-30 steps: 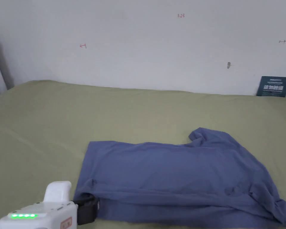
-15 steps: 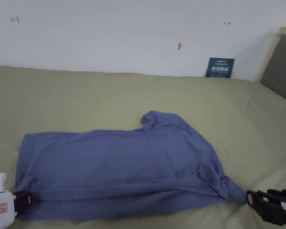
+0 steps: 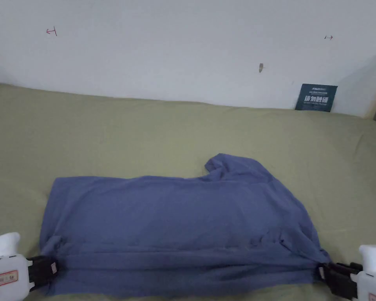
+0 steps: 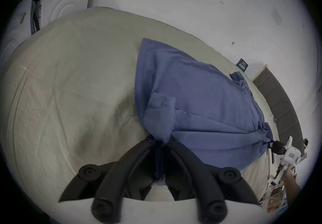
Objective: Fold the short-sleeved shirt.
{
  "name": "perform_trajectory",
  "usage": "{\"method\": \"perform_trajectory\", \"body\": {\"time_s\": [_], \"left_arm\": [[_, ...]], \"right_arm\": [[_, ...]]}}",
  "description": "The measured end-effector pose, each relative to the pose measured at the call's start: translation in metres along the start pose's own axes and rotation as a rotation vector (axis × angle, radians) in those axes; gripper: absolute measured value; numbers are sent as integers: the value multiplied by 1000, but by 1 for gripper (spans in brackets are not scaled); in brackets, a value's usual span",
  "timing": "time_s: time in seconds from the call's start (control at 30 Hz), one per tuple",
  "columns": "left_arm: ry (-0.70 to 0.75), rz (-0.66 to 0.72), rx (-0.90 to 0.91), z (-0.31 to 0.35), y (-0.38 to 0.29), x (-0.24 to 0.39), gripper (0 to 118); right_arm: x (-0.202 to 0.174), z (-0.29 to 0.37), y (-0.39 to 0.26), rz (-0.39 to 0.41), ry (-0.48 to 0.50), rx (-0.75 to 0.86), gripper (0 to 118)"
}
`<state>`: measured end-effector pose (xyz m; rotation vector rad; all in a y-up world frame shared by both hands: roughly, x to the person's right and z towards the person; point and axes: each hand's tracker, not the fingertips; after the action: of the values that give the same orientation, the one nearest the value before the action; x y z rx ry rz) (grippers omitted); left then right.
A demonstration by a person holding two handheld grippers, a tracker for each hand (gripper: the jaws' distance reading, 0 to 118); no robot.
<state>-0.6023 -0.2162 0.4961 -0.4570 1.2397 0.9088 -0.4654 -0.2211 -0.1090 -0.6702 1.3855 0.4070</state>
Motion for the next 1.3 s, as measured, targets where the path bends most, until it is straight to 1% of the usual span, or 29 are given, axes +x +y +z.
{"method": "perform_trajectory", "body": {"time_s": [0.03, 0.07, 0.13, 0.23, 0.3, 0.33, 0.5, 0.57, 0.67, 0.73, 0.77, 0.83, 0.9, 0.93, 0.97, 1.1, 1.17, 1.2, 1.23, 1.27, 1.3], "left_arm": [[-3, 1, -1, 0, 0, 0, 11], [0, -4, -2, 0, 0, 1, 10], [-1, -7, -3, 0, 1, 2, 10], [-17, 10, 12, 7, 3, -1, 10], [-47, 6, 29, 18, 5, -5, 10], [-53, 0, 35, 24, 5, -5, 10], [-125, -3, 66, 71, 3, -2, 10], [-138, -7, 75, 89, -5, 5, 10], [-131, -47, 90, 115, -11, 6, 10], [-134, -43, 96, 133, -17, 0, 10], [-140, -37, 94, 139, -18, -11, 10], [-139, -29, 86, 153, -28, -20, 10], [-121, -15, 41, 162, -44, -29, 10], [-120, 0, 5, 164, -53, -34, 10], [-115, 4, -15, 166, -64, -39, 10], [-75, 32, -121, 162, -108, -57, 10], [-74, 75, -144, 160, -128, -67, 10], [-76, 104, -156, 158, -136, -72, 10], [-82, 128, -153, 158, -143, -77, 10], [-110, 162, -144, 158, -148, -83, 10], [-127, 194, -127, 158, -153, -91, 11]], "right_arm": [[0, 2, -1, 3, 18, 36, 0], [-3, 7, -2, 5, -35, 89, 0], [-3, 12, 0, -43, 48, 69, 0], [-4, 23, 4, -59, 50, 57, 0], [-2, 31, 8, -88, 94, 52, 0], [-1, 36, 9, -93, 100, 50, 0], [-1, 79, 15, -154, 128, 61, 0], [-3, 96, 14, -158, 140, 60, 0], [-12, 128, 10, -130, 144, 51, 0], [-17, 149, 5, -152, 160, 27, 0], [-17, 157, 1, -159, 187, 10, 0], [-13, 172, -8, -172, 171, -27, 0], [-10, 182, -22, -220, 169, -85, 0], [-6, 184, -31, -237, 175, -111, 0], [-4, 186, -41, -247, 160, -134, 0], [0, 179, -81, -224, 129, -252, 0], [2, 173, -98, -228, 114, -268, 0], [6, 168, -107, -234, 90, -302, 0], [9, 167, -113, -256, 88, -292, 0], [12, 166, -118, -256, 99, -286, 0], [15, 165, -121, -281, 95, -289, 0]]}}
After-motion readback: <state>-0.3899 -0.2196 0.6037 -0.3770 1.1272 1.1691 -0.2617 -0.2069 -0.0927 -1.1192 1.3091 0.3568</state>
